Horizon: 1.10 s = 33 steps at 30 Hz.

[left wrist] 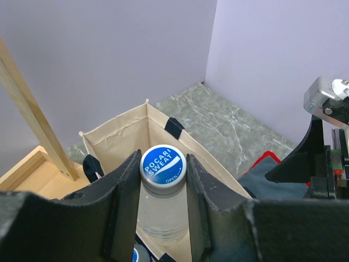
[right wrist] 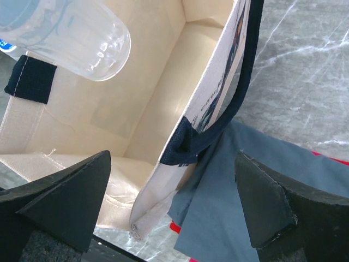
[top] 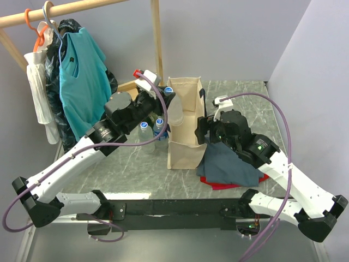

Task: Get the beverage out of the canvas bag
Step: Place the drink at the center of the board.

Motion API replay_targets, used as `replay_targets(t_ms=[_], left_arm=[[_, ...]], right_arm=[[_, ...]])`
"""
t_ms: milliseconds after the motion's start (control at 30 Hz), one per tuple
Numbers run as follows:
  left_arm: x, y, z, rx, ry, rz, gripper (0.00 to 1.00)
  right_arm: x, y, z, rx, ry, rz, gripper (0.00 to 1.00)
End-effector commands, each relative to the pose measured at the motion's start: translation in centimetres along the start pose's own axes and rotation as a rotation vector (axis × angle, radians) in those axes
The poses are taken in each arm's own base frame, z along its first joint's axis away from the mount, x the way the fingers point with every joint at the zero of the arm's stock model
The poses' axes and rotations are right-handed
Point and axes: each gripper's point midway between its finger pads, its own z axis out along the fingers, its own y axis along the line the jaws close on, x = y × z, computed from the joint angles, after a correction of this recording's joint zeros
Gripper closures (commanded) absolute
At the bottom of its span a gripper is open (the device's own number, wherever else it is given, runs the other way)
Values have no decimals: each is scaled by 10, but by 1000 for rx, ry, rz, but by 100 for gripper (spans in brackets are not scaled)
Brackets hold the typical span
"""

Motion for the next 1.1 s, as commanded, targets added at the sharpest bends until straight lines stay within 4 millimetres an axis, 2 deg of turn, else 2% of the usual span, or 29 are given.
replay_targets(t_ms=[0,333,467,733,1067], left_arm=[[-119,-3,-32,29,-348,-31,99],[-150,-11,-49,74,-411,-21,99],[-155,-10,-50,68,-413,-18,99],[-161,11,-66,-39,-420,-10,99],[-159,41,-92,-192,-409,21,99]], right_arm=[[-29,8,-9,-33,-89,16,0],[-31,10,-10,-43,-94,14,0],[-31,12,-9,-49,-92,16,0],[-39,11,-16,-50,-128,22,0],[-39,15,-10,-64,-117,18,0]])
